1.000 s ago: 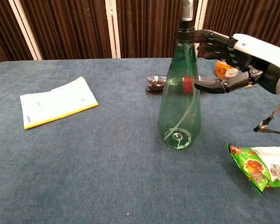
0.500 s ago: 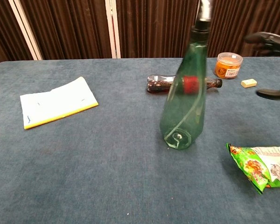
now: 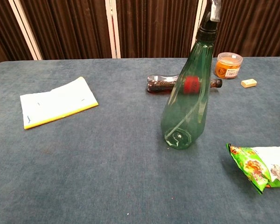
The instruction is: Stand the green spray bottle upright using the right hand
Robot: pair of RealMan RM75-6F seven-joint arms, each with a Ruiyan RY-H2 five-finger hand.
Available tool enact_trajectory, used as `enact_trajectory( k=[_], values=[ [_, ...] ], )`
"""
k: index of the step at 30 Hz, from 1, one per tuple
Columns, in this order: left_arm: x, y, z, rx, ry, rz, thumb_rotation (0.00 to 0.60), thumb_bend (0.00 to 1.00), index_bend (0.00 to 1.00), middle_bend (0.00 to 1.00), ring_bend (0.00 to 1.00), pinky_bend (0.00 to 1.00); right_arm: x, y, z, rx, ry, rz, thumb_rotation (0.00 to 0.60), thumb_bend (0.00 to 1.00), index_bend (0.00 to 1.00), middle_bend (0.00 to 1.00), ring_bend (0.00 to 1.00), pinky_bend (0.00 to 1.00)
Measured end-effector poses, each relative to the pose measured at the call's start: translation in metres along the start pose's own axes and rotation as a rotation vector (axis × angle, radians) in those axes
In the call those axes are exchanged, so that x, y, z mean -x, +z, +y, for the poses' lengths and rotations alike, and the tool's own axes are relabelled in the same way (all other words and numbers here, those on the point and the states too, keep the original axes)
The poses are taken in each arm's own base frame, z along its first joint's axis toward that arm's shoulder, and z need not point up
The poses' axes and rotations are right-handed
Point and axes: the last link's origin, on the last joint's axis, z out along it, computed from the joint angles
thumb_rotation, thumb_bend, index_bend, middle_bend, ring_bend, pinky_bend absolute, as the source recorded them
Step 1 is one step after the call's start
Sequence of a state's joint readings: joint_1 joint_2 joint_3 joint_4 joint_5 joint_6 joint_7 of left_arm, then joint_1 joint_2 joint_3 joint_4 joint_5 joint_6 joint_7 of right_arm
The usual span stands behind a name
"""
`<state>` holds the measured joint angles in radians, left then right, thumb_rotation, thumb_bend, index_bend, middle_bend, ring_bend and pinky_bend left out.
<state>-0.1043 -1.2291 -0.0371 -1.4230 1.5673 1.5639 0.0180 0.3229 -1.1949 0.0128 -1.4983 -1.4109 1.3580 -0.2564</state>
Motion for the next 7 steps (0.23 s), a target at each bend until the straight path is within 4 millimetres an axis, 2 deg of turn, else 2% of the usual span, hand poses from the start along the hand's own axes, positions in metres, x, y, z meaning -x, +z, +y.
enact_trajectory(
  k=[4,7],
  values=[
    [0.000,0.000,0.000,0.007,-0.001,0.002,0.600,0.02,0.00,0.00,0.00,0.05,0.001,-0.020,0.008,0.075,-0.085,0.015,0.600,0.29,0.00,0.00,0.00,0.00],
    [0.001,-0.001,0.001,0.014,0.002,-0.002,0.600,0.02,0.00,0.00,0.00,0.05,0.002,-0.037,0.015,0.138,-0.055,0.021,0.600,0.29,0.00,0.00,0.00,0.00]
  ],
)
